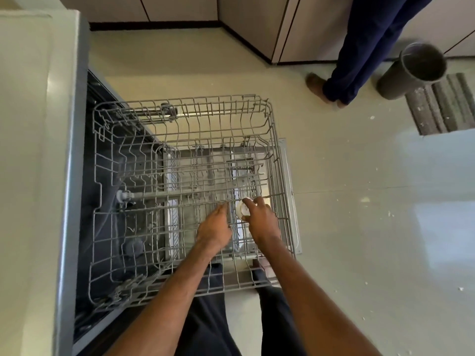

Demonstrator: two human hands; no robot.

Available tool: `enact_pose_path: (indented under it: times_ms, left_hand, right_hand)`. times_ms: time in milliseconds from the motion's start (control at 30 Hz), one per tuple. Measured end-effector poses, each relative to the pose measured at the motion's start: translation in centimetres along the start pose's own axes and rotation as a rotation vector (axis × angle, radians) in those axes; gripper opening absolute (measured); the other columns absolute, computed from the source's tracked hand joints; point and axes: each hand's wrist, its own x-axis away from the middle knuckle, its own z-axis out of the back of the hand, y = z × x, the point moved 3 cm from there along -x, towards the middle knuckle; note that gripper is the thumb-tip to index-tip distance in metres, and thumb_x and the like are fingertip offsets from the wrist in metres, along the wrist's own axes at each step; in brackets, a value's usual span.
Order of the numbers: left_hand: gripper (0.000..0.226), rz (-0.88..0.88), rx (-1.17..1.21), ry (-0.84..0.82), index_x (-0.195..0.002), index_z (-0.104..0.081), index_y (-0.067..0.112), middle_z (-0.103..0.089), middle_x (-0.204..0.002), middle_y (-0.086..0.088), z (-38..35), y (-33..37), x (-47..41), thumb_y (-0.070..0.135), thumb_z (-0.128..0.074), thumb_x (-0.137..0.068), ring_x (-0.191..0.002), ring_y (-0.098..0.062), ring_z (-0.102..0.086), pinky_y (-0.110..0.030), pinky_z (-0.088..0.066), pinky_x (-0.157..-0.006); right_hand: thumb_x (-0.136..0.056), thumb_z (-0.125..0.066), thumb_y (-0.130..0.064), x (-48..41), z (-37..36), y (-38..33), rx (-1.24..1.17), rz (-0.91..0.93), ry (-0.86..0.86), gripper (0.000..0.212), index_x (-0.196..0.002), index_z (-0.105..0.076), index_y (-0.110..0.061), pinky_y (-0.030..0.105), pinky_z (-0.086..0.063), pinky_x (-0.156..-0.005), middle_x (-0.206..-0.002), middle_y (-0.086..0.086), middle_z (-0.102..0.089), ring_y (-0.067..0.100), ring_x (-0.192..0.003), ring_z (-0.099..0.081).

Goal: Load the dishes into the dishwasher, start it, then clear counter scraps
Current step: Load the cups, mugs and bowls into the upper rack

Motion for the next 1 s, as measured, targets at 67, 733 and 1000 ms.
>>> enact_pose_path:
  times_ms: [67,733,1000]
  left_hand:
    - [0.083,0.013,-0.001,0.002,-0.157,-0.014,0.022,-0.019,-0.164,-0.002,-0.8,-0.4,-0.4,-0.003,-0.055,-0.090,-0.121,-0.029,-0.059,-0.047,-0.056,-0.092]
    - [0.077,-0.039,-0.045,0.078,-0.155,-0.023,0.015,-0.034,-0.158,-0.003,-0.7,2.4,-0.9,-0.009,-0.050,-0.087,-0.136,-0.022,-0.045,-0.040,-0.052,-0.101]
    - [0.077,-0.070,-0.087,0.093,-0.154,-0.026,0.017,-0.040,-0.154,-0.002,-0.7,3.6,-0.8,-0.006,-0.055,-0.087,-0.130,-0.020,-0.050,-0.035,-0.056,-0.091]
  right_hand:
    - [-0.091,-0.068,-0.022,-0.2,0.0,-0.3,0.025,0.016,-0.021,0.056,-0.142,-0.045,-0.018,0.042,-0.058,-0.089,-0.142,0.011,-0.043,0.028,-0.113,-0.062]
    - [-0.078,-0.081,-0.030,-0.1,1.2,2.9,-0.160,-0.063,-0.007,0.073,-0.136,-0.042,-0.010,0.041,-0.053,-0.090,-0.135,0.012,-0.051,0.030,-0.114,-0.061]
    - [-0.079,-0.081,-0.029,-0.3,0.6,3.5,-0.213,-0.110,0.010,0.064,-0.132,-0.050,-0.011,0.040,-0.054,-0.090,-0.130,0.011,-0.061,0.028,-0.111,-0.063]
